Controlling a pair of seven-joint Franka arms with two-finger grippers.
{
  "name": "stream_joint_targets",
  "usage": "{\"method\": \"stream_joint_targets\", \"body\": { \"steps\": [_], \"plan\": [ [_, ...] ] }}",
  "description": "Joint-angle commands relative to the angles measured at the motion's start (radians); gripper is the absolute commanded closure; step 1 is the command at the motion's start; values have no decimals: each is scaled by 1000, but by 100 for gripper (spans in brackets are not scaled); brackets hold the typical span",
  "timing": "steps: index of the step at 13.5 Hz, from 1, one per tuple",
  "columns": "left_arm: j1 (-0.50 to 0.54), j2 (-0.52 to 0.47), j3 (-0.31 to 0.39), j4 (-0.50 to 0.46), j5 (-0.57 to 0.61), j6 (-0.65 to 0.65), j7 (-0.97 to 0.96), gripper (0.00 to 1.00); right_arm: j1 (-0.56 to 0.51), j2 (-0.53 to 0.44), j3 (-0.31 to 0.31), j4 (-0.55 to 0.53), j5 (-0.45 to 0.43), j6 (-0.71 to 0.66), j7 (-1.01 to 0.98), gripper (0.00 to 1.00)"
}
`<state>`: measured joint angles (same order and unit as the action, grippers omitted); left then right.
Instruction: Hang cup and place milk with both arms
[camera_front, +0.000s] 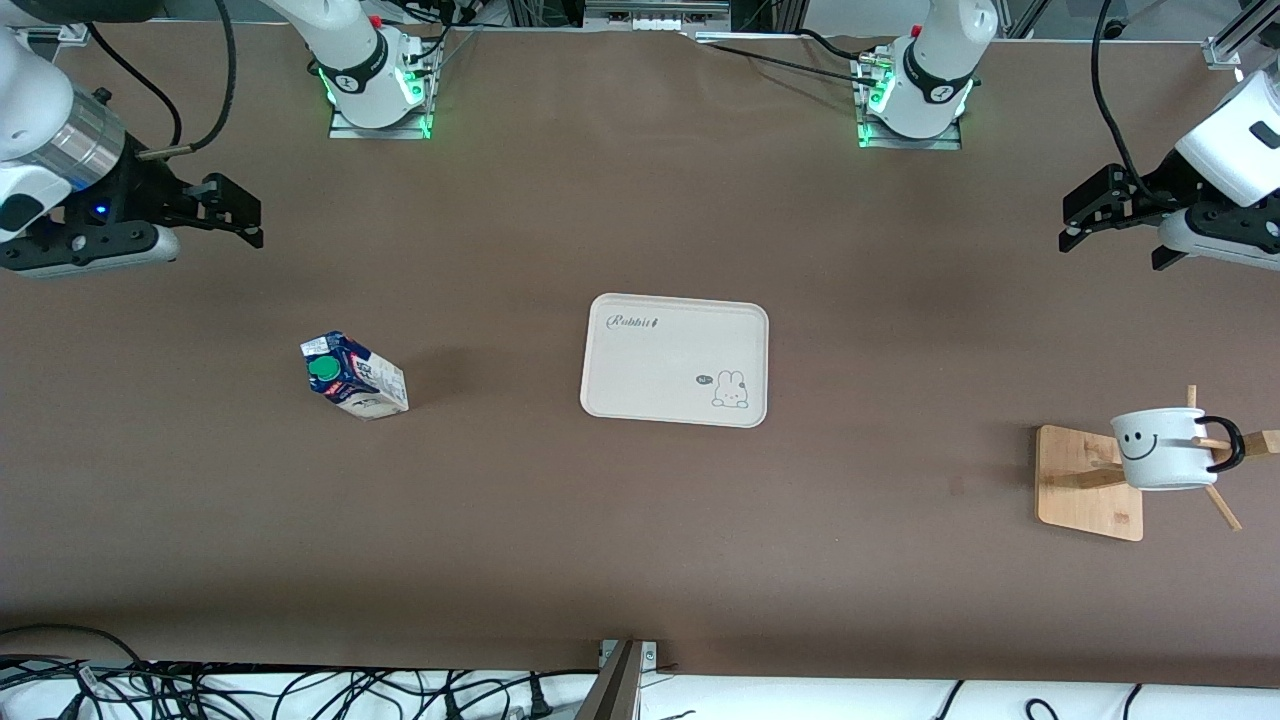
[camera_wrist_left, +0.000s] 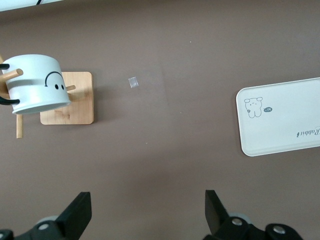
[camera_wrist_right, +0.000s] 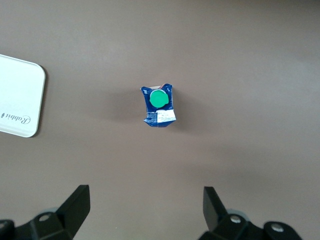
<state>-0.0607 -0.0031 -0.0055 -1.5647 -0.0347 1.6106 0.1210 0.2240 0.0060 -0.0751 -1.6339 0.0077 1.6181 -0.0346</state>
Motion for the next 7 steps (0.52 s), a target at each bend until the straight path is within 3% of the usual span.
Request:
{"method": "stream_joint_targets", "body": {
  "steps": [1, 7],
  "plan": [
    [-1, 12, -2, 38, -11, -21, -11, 0, -2, -8, 3, 13, -3, -21, 15, 0],
    [-1, 12, -2, 40, -10, -21, -12, 0, -2, -6, -2, 13, -3, -17, 15, 0]
  ]
}}
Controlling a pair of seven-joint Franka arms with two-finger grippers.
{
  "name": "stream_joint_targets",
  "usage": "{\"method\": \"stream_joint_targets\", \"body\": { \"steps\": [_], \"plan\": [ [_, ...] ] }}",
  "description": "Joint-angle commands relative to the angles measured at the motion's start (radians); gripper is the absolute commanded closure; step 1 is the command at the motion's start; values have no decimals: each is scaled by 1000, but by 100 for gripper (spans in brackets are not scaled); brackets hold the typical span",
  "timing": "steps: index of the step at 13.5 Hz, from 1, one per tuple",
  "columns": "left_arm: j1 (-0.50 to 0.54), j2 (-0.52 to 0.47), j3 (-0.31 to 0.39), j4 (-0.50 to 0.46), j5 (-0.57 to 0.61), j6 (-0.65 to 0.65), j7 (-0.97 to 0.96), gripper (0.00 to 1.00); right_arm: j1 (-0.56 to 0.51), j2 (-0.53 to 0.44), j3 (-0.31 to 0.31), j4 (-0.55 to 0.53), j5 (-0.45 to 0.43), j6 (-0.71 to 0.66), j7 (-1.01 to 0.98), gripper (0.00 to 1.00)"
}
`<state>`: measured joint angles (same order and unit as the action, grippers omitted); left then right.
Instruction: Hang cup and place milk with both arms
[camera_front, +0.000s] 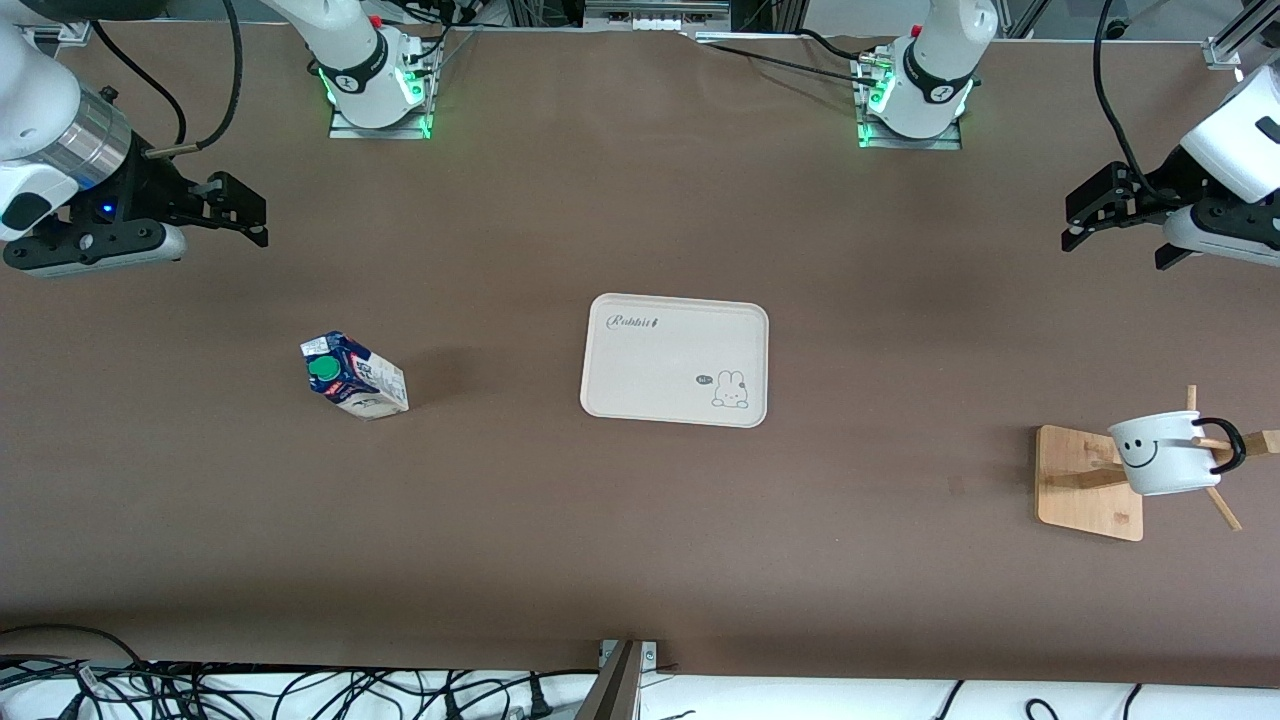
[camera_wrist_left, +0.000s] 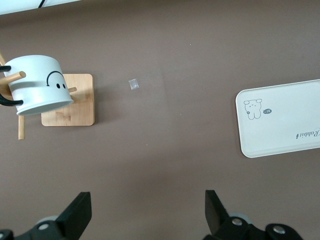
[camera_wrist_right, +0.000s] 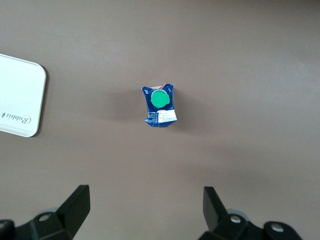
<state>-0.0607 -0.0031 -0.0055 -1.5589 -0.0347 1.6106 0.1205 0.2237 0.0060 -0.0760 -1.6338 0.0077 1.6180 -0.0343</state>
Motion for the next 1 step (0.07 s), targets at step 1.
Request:
{"method": "stream_joint_targets", "body": {
  "steps": [1],
  "plan": [
    [-1, 12, -2, 34, -14, -21, -12, 0, -1, -6, -1, 12, -3, -14, 14, 0]
  ]
}}
